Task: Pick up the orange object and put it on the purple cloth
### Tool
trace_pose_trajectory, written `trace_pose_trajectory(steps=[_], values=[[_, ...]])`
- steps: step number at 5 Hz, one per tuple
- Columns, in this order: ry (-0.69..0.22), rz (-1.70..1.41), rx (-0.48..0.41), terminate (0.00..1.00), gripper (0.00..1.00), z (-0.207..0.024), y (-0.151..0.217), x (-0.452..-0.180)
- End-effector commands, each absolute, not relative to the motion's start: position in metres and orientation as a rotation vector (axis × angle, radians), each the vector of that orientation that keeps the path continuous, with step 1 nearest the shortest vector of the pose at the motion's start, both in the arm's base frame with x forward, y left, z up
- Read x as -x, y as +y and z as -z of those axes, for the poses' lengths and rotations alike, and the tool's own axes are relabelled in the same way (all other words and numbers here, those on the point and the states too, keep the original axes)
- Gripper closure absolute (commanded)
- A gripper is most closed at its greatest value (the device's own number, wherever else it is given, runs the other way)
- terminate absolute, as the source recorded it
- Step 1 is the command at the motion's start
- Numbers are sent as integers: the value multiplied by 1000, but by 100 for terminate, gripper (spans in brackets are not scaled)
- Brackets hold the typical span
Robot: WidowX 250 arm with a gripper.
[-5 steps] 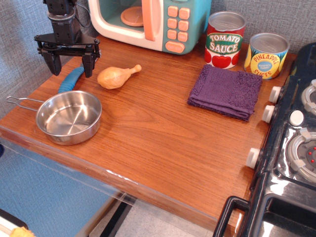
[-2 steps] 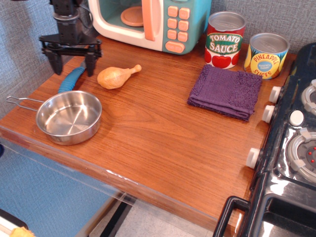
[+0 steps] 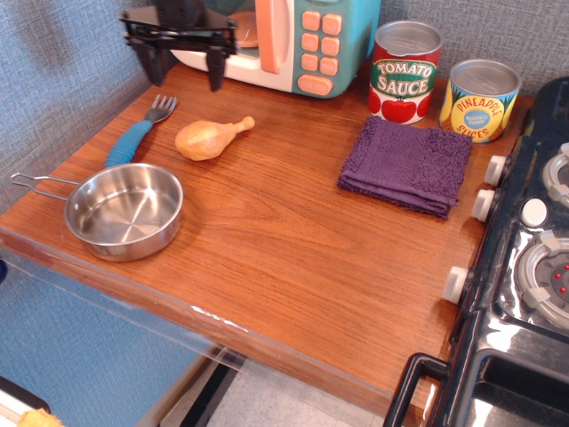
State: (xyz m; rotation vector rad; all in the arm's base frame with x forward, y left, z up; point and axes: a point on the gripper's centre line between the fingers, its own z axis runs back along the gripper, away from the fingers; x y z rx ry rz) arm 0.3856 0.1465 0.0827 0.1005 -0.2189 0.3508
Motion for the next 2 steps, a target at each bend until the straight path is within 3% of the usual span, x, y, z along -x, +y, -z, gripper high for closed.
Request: trace_pose_trajectory(steps=[1, 2], values=[[-175, -249, -140, 0, 0, -72, 116, -385], [-116, -236, -168, 0, 0, -49, 114, -388]])
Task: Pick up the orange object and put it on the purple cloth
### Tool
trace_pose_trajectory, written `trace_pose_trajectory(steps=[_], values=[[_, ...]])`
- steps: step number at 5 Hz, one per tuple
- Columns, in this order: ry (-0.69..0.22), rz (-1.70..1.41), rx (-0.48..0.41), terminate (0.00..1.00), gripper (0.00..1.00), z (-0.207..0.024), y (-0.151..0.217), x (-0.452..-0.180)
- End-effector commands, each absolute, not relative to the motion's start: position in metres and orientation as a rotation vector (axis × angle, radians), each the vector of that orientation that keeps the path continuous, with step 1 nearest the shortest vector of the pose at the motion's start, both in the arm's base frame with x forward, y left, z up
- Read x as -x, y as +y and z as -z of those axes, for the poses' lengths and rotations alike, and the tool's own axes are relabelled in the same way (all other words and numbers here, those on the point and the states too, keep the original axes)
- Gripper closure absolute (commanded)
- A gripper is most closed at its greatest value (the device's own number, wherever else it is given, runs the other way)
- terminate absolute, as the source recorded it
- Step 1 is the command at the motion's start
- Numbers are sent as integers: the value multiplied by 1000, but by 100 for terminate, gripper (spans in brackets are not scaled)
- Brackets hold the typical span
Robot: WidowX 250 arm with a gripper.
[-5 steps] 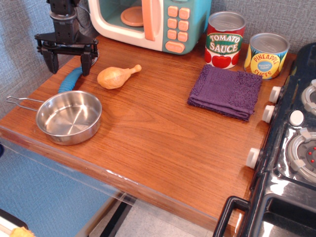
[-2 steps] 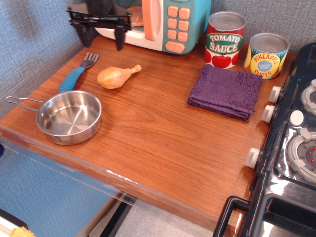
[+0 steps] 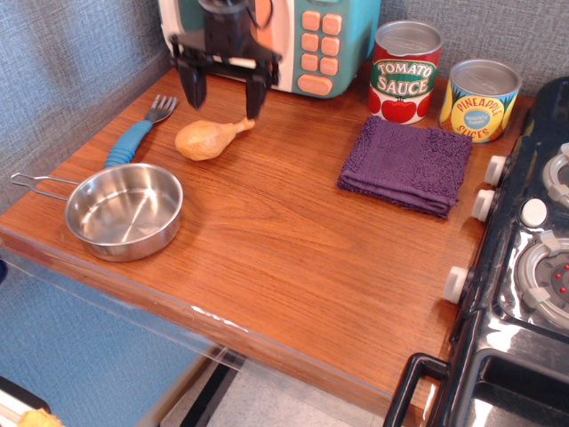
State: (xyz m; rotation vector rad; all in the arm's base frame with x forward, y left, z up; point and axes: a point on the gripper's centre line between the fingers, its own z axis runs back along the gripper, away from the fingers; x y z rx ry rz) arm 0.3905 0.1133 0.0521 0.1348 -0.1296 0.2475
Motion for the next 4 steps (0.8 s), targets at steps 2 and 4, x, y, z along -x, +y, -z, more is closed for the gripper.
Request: trace_pose_trajectory(steps=[2, 4], values=[[-45, -253, -237, 0, 0, -26, 126, -414], [-48, -268, -212, 0, 0, -20, 120, -410]])
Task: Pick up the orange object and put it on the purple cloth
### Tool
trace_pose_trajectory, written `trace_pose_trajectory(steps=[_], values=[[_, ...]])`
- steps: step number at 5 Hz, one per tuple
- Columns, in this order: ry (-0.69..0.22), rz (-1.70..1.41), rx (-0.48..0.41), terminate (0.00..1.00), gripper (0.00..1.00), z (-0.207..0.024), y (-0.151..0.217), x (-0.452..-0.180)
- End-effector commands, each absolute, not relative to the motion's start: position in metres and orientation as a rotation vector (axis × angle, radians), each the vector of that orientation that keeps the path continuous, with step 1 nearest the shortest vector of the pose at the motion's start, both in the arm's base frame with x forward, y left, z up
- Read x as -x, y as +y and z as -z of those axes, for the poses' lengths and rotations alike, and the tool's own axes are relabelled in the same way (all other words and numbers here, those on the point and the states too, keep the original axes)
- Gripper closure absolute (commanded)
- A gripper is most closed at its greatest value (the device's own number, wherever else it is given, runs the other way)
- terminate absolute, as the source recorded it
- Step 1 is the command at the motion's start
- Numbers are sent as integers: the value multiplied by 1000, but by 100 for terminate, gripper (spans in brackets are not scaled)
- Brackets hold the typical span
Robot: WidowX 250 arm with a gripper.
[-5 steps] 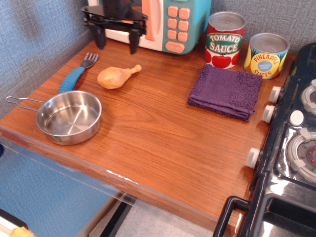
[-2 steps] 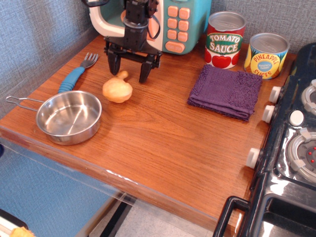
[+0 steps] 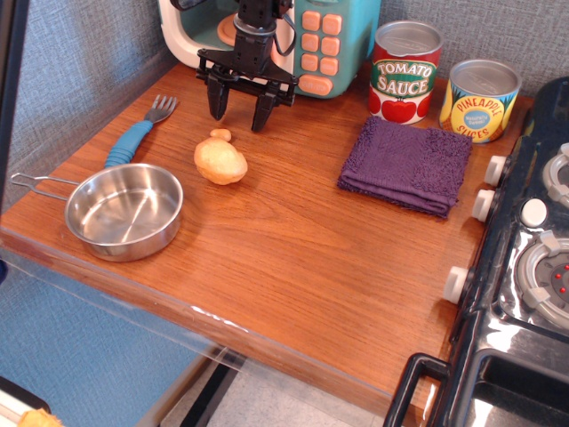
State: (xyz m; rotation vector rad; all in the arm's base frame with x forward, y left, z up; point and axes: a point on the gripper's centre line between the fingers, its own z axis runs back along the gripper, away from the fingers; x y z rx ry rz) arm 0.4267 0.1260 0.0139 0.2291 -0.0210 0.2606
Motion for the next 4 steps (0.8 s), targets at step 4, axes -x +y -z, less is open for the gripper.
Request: trace_pose_trajectory(steps=[4], values=[[-111, -425, -148, 0, 0, -37, 136, -372]])
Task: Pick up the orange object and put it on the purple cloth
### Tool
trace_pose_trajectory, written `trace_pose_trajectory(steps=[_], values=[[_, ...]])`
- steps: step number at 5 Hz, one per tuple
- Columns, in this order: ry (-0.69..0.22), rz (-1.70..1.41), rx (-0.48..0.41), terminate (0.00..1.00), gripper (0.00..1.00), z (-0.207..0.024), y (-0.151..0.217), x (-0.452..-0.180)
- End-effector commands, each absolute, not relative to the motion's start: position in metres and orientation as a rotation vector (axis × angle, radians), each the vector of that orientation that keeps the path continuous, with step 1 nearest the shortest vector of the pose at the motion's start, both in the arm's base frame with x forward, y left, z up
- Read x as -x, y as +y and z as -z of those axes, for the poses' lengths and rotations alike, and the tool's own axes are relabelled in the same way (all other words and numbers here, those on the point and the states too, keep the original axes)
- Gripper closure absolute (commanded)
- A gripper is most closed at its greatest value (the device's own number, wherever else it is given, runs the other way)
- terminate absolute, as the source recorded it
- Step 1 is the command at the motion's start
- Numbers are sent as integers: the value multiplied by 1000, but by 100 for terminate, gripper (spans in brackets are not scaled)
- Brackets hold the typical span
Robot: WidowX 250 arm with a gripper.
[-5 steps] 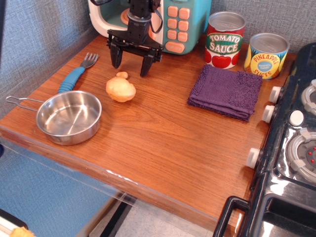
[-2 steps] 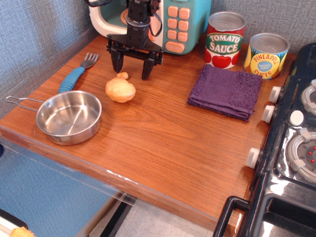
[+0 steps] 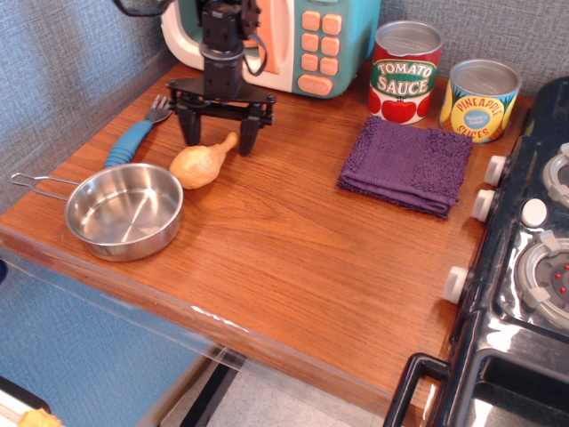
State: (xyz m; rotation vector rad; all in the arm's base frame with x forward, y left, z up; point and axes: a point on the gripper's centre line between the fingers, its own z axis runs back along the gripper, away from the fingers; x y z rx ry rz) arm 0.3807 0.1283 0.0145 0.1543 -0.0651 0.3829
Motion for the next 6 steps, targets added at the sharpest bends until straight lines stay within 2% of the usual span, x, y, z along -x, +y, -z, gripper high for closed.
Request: trace_pose_trajectory(steps=[1, 2, 4, 5, 6], values=[[-99, -431, -138, 0, 0, -34, 138, -369], [-87, -422, -138, 0, 100, -28, 139, -363], [-80, -445, -116, 0, 100, -24, 140, -358], [-90, -464, -96, 0, 100, -30, 139, -363], [-144, -516, -41, 0, 100, -54, 124, -373]])
